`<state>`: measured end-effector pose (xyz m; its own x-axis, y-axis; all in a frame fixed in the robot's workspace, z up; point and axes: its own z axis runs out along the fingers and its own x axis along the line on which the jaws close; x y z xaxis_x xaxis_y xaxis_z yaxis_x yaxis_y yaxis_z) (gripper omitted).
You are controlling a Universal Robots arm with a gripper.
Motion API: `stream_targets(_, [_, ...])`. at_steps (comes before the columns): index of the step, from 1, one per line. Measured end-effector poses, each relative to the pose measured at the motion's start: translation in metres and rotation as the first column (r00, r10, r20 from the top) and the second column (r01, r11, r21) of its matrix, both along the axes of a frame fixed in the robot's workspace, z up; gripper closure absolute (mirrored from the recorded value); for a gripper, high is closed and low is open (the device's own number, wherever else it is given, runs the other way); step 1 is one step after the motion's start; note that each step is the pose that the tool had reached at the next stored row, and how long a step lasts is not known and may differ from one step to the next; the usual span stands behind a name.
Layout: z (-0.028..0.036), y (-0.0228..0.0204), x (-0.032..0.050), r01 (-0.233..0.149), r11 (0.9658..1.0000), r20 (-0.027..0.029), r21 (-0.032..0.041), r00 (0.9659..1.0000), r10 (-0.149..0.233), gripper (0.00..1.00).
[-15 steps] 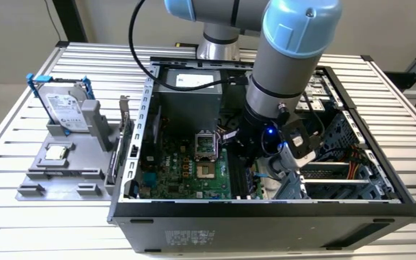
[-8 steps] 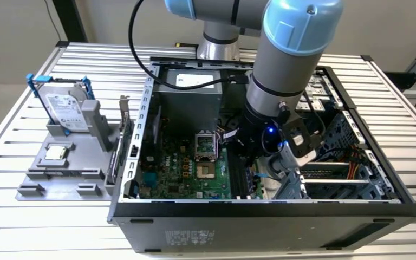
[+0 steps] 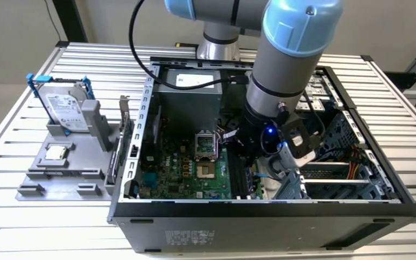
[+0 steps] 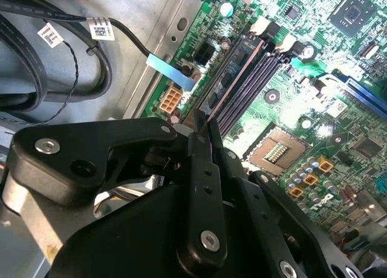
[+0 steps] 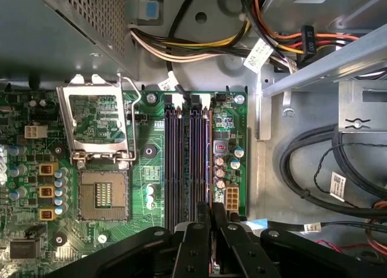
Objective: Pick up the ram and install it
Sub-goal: 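Insert the ram into the slot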
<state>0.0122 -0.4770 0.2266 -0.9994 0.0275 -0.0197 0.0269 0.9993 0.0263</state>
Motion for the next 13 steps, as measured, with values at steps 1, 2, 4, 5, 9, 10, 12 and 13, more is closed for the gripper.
stream_targets(1, [-0.0006,0.0,0.0,0.002,1.0,0.0,0.0,1.0,-0.002,1.0])
stream_targets(2, [-0.0009,-0.0001,-0.0001,0.005,1.0,-0.0001,-0.0001,1.0,-0.005,1.0])
stream_targets(4, [-0.0011,-0.0001,-0.0009,0.009,1.0,-0.0002,-0.0005,1.0,-0.009,1.0])
stream_targets(5, [-0.0012,-0.0001,-0.0012,0.011,0.9999,-0.0002,-0.0004,0.9999,-0.011,1.0])
stream_targets(9, [-0.0028,0.0,-0.0011,0.016,0.9999,0.0,0.0002,0.9999,-0.016,1.0])
stream_targets(10, [-0.0034,0.0,-0.0011,0.017,0.9999,0.0,0.0,0.9999,-0.017,1.0])
stream_targets(12, [-0.004,-0.0001,-0.0012,0.018,0.9998,-0.0001,-0.0002,0.9998,-0.018,1.0])
stream_targets(13, [-0.004,-0.0001,-0.0012,0.018,0.9998,-0.0001,-0.0003,0.9998,-0.018,1.0])
